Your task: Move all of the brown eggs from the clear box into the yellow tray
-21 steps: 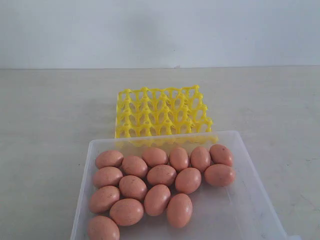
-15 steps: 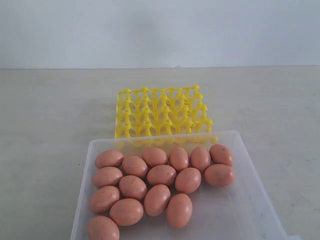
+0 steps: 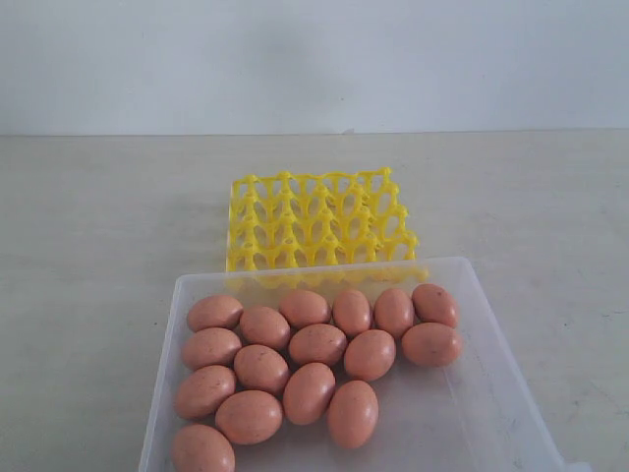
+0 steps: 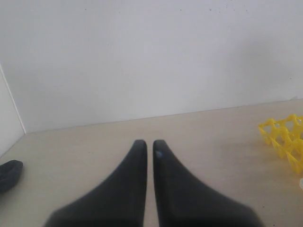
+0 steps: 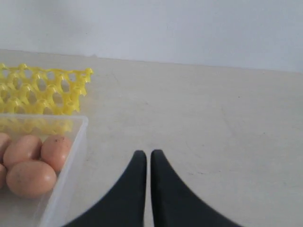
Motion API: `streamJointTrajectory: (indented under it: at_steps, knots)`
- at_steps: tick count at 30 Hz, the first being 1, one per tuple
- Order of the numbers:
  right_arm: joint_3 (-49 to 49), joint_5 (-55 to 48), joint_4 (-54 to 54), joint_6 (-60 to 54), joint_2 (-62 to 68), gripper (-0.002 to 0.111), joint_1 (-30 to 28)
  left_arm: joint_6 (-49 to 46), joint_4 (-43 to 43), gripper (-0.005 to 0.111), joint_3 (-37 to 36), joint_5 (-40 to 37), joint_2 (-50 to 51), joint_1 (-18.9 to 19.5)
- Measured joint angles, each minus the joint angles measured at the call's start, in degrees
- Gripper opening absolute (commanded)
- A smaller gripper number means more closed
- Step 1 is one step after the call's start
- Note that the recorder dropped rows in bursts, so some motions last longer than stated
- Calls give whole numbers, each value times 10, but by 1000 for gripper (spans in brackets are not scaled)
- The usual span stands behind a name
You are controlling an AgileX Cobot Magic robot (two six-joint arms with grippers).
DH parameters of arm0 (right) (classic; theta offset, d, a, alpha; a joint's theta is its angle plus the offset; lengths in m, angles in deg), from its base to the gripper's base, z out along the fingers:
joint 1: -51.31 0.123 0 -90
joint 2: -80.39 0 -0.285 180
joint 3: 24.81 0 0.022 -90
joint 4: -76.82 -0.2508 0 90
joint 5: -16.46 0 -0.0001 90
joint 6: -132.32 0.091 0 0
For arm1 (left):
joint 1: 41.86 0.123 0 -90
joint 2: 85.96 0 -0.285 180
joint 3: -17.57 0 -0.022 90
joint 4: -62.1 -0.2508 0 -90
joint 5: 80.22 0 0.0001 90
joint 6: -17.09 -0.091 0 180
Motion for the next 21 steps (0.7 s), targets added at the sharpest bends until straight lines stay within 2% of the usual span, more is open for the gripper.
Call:
streamJointTrajectory:
  at_steps: [2,4,6,8,10,11,14,17,19,21]
  knots:
    - [0,73,-72,38,0,0,0,0,0,4,0,0,0,0]
    - [0,179,-224,131,0,0,0,0,0,4,0,0,0,0]
    - [0,242,-314,188,0,0,0,0,0,4,0,0,0,0]
    - [0,341,-356,206,0,0,0,0,0,4,0,0,0,0]
    - [7,543,-413,235,-1,0,0,0,0,4,0,0,0,0]
    - [21,604,-442,237,-1,0,0,0,0,4,0,0,0,0]
    - [108,708,-491,179,36,0,0,0,0,4,0,0,0,0]
    - [219,663,-460,22,114,0,0,0,0,4,0,0,0,0]
    - [304,550,-399,-88,184,0,0,0,0,4,0,0,0,0]
    - [407,371,-318,-158,279,0,0,0,0,4,0,0,0,0]
